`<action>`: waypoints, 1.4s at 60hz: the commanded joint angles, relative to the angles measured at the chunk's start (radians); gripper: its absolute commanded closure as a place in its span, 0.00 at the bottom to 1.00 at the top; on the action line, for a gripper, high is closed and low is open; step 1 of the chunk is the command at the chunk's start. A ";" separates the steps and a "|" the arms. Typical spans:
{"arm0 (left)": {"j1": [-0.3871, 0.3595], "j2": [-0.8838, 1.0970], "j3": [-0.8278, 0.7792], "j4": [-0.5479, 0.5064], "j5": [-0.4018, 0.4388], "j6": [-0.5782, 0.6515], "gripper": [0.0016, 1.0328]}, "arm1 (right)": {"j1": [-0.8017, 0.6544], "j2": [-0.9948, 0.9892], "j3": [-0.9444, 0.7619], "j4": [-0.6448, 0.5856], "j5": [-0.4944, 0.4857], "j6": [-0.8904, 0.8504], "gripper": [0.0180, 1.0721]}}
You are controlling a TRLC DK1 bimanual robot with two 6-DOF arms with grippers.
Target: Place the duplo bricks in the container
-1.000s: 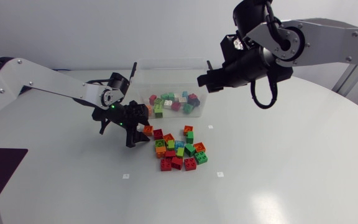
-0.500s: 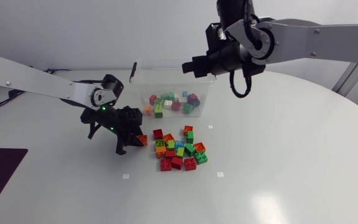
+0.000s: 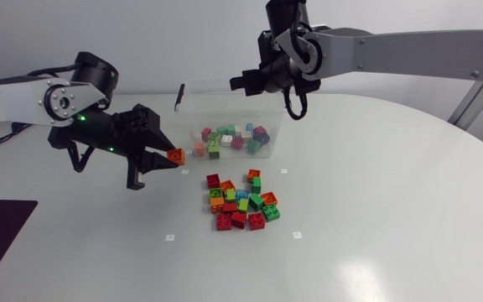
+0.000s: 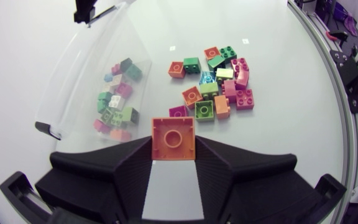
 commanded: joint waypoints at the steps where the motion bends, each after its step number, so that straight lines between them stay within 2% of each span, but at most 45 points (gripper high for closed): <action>1: 0.002 -0.046 0.000 -0.018 0.018 -0.029 0.72 | 0.009 0.074 0.077 -0.046 0.012 -0.009 0.33; 6: -0.002 -0.065 0.013 -0.012 0.018 -0.061 0.72 | 0.010 0.103 0.122 -0.080 0.015 -0.008 0.15; 12: -0.005 -0.054 0.050 0.028 0.020 -0.136 0.72 | 0.015 0.092 0.125 -0.099 0.019 -0.006 0.09; 22: -0.004 -0.025 0.101 0.165 0.017 -0.285 0.71 | 0.020 0.022 0.084 -0.126 0.022 -0.008 0.09; 29: -0.016 0.021 0.168 0.215 -0.013 -0.371 0.71 | 0.020 -0.053 0.015 -0.142 0.031 -0.009 0.09; 36: -0.024 0.087 0.233 0.314 -0.053 -0.468 0.70 | 0.020 -0.130 -0.073 -0.146 0.031 -0.011 0.08; 57: -0.051 0.354 0.490 0.366 -0.128 -0.570 0.70 | 0.024 -0.296 -0.341 -0.142 0.030 -0.014 0.07; 69: -0.070 0.438 0.592 0.373 -0.154 -0.612 0.70 | 0.040 -0.322 -0.466 -0.122 0.027 -0.015 0.07; 84: -0.127 0.507 0.696 0.343 -0.191 -0.632 0.68 | 0.040 -0.346 -0.568 -0.112 0.008 -0.034 0.07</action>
